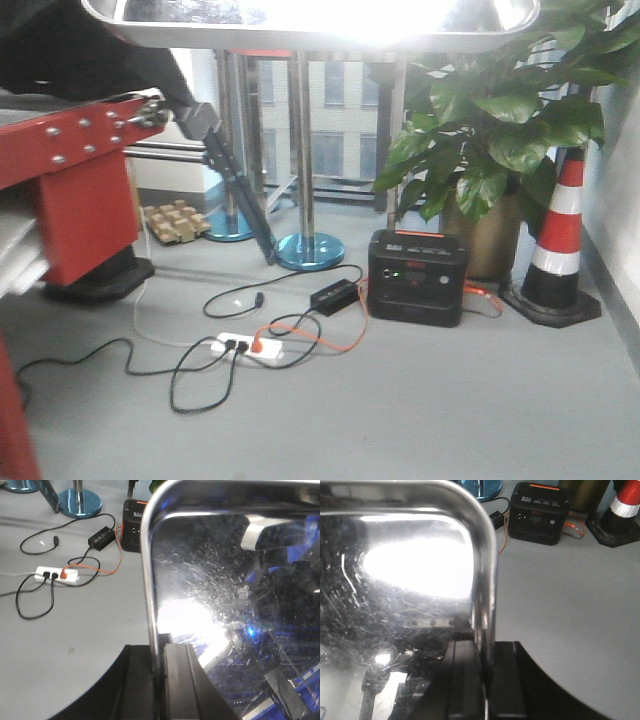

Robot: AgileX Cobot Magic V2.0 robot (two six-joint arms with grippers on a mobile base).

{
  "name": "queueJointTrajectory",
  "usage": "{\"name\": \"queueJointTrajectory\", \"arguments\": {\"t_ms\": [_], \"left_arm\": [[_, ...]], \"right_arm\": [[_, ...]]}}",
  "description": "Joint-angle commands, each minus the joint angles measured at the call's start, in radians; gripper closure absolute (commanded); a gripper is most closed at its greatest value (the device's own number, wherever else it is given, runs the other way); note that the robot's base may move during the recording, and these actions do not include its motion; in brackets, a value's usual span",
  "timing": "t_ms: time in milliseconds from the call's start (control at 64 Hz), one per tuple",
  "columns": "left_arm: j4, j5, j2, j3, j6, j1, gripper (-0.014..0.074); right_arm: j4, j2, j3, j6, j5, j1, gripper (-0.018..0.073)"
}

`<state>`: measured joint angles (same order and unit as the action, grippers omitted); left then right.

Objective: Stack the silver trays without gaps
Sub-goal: 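Hold the tray with both grippers while turning past the plant and cone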

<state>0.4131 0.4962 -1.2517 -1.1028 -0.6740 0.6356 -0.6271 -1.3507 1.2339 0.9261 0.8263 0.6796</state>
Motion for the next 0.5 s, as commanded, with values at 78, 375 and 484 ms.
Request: {"name": "queueJointTrajectory", "arguments": {"t_ms": [78,375,484], "left_arm": [[-0.022,-0.178,0.011,-0.016,0.004,0.025,0.0615],[-0.022,-0.178,0.011,-0.016,0.004,0.025,0.0615],[-0.022,-0.178,0.011,-0.016,0.004,0.025,0.0615]], "right_arm": [[0.011,-0.002,0.013,-0.009,-0.633,0.015,0.0636],[0.011,-0.002,0.013,-0.009,-0.633,0.015,0.0636],[0.011,-0.002,0.013,-0.009,-0.633,0.015,0.0636]]}}
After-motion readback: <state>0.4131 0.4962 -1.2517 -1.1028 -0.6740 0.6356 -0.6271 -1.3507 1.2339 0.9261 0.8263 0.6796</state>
